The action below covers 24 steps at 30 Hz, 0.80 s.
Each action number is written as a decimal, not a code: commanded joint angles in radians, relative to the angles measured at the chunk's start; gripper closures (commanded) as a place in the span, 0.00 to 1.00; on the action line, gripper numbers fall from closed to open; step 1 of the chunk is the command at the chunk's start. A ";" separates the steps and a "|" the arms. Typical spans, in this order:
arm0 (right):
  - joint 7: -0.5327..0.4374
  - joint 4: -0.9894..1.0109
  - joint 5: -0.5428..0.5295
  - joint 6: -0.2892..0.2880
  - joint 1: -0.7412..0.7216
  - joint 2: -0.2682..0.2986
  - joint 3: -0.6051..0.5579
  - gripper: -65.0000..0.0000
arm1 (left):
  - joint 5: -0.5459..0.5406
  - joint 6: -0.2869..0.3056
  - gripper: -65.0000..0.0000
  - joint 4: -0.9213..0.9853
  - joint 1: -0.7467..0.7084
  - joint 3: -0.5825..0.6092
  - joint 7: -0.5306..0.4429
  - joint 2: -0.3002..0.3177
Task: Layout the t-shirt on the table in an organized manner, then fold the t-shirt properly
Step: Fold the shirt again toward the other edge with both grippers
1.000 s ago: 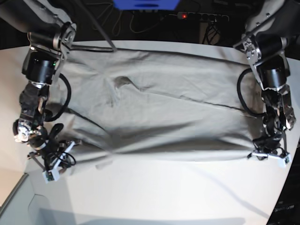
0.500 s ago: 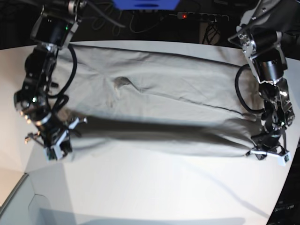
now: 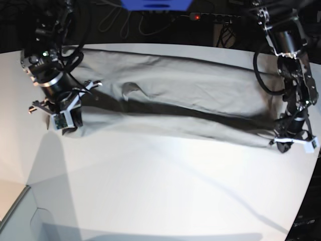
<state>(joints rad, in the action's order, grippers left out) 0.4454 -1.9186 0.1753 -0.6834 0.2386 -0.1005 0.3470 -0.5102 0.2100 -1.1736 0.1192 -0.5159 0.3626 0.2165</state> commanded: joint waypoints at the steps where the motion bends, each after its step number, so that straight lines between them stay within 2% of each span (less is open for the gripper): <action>1: -0.018 -0.020 -0.013 -0.015 0.014 -0.002 0.004 1.00 | -0.028 0.016 1.00 -0.039 0.003 -0.002 -0.026 0.013; 9: -0.018 -0.020 -0.013 -0.015 0.080 0.002 0.005 1.00 | -0.081 0.015 1.00 -0.113 -0.114 -0.005 -0.026 0.014; 14: -0.018 -0.018 -0.012 -0.015 0.084 0.003 0.051 1.00 | -0.080 0.016 1.00 -0.102 -0.134 -0.097 -0.026 0.008; 24: -0.020 0.035 -0.012 -0.015 0.107 0.015 0.050 1.00 | -0.080 0.016 1.00 -0.016 -0.137 -0.094 -0.023 0.005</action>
<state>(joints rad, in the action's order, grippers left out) 0.4477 -1.8675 0.1757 -0.6838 0.3473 -0.0887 0.3954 -0.5812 0.2203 -1.1744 -0.0307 -0.6060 0.3634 0.2047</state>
